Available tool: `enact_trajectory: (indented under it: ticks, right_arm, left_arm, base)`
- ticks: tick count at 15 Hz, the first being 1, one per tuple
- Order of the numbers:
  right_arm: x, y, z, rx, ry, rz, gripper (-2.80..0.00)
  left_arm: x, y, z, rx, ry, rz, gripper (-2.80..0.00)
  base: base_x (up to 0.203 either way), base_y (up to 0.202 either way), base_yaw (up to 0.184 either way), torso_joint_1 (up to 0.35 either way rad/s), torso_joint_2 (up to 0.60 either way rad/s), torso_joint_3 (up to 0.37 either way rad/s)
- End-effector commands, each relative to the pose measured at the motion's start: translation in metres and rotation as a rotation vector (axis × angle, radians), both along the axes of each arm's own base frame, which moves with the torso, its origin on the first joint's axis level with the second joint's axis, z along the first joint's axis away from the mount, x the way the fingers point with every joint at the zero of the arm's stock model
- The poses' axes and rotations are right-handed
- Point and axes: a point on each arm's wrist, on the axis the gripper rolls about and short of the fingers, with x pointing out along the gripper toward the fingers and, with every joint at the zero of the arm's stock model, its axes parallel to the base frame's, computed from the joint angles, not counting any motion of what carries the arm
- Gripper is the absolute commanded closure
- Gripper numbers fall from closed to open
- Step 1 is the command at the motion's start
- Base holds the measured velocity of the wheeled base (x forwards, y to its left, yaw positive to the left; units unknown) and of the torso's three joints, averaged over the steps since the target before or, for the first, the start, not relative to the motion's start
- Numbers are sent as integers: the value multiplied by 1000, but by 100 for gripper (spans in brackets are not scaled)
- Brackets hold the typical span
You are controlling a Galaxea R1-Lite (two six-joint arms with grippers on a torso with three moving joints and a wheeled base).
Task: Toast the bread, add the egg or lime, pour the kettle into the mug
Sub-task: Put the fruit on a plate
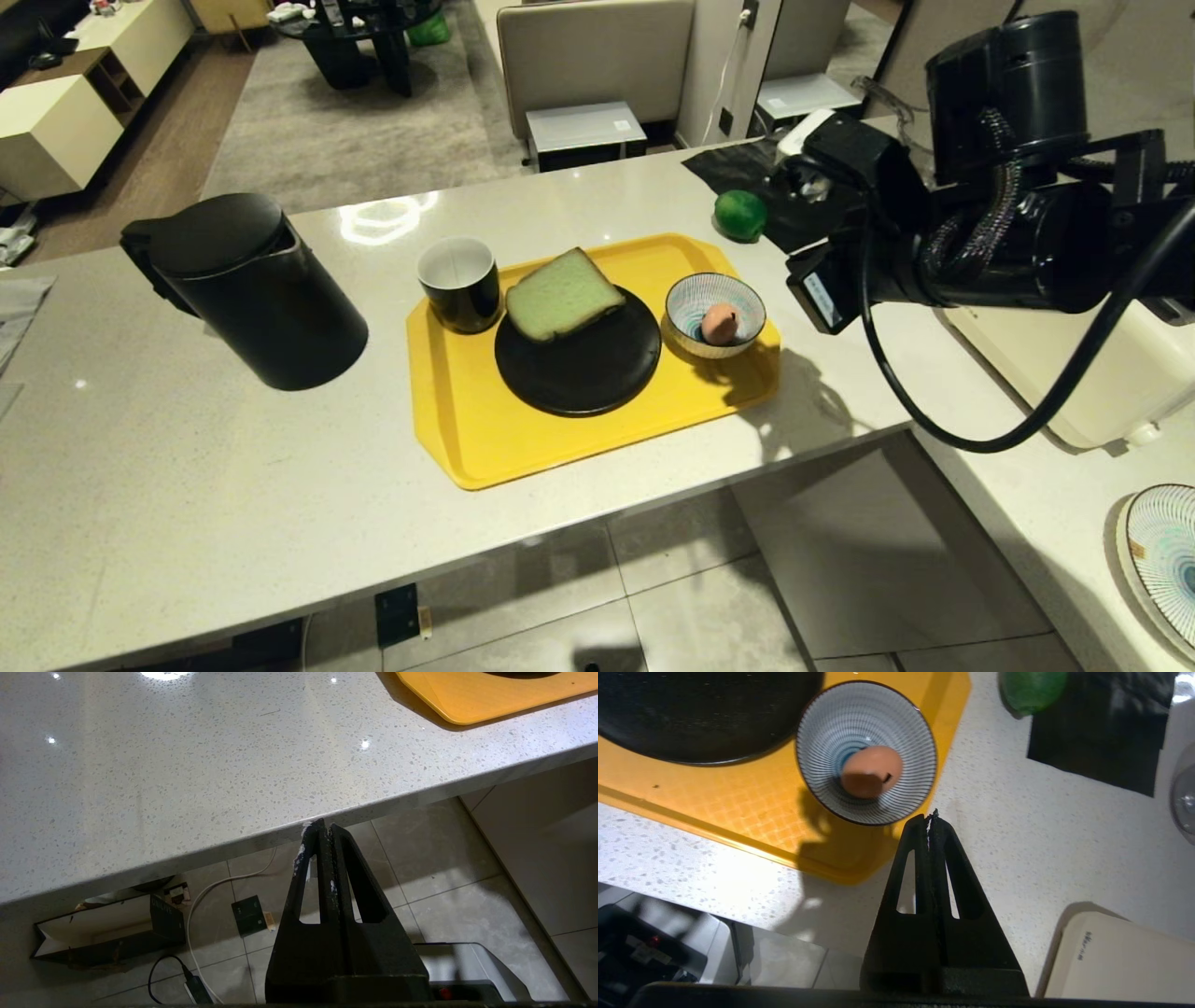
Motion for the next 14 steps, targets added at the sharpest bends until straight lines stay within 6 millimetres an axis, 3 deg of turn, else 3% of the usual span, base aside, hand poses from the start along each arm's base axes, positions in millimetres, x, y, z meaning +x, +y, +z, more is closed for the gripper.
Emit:
enact_trajectory:
  ticks: [1, 7, 14]
  right_arm:
    - [7, 21, -13, -24, 27, 26, 0]
    - [7, 20, -9, 38, 30, 1, 0]
    - [-6, 11, 23, 85, -62, 4, 0]
  left_arm:
    - [0, 0, 0, 0, -1, 0, 0]
    - [0, 0, 0, 0, -1, 0, 0]
    - [0, 0, 0, 0, -1, 0, 0]
  base:
    - [0, 0, 0, 0, 0, 0]
    - [0, 0, 0, 0, 0, 0]
    - [0, 0, 0, 0, 0, 0]
